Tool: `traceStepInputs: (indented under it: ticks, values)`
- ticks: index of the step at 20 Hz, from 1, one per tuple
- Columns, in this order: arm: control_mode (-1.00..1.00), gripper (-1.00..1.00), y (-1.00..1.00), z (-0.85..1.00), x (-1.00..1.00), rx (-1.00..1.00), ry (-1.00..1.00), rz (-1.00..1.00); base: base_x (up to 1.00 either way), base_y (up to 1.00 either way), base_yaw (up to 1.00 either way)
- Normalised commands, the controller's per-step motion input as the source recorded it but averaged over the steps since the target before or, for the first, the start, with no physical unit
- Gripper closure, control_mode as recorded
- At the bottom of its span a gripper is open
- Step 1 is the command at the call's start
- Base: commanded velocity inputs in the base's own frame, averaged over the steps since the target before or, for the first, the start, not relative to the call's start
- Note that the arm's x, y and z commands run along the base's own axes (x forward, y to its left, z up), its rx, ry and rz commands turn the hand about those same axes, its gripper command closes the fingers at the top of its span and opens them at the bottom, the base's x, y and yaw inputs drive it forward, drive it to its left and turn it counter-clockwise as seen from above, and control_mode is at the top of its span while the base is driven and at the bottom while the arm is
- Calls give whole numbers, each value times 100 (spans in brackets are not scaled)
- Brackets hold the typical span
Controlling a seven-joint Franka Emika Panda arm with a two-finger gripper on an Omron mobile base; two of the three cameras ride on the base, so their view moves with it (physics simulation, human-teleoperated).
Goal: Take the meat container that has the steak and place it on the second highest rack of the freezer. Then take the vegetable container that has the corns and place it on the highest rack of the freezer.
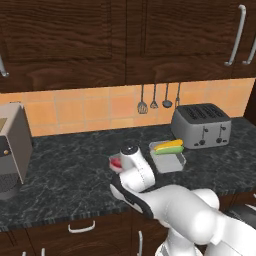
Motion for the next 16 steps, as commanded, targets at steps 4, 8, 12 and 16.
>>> traceStepInputs:
  ticks: [4, 8, 12, 16]
  values:
    - [-100, 100, 22, 58, 0, 0, -3, 0, 0, 0, 0]
    - [-100, 100, 3, 76, 0, 0, -5, -2, 0, 0, 0]
    - [-100, 100, -23, 84, -21, 3, -10, -4, 0, 0, 0]
    - [-100, 100, -86, 67, -60, 17, -6, -12, 0, 0, 0]
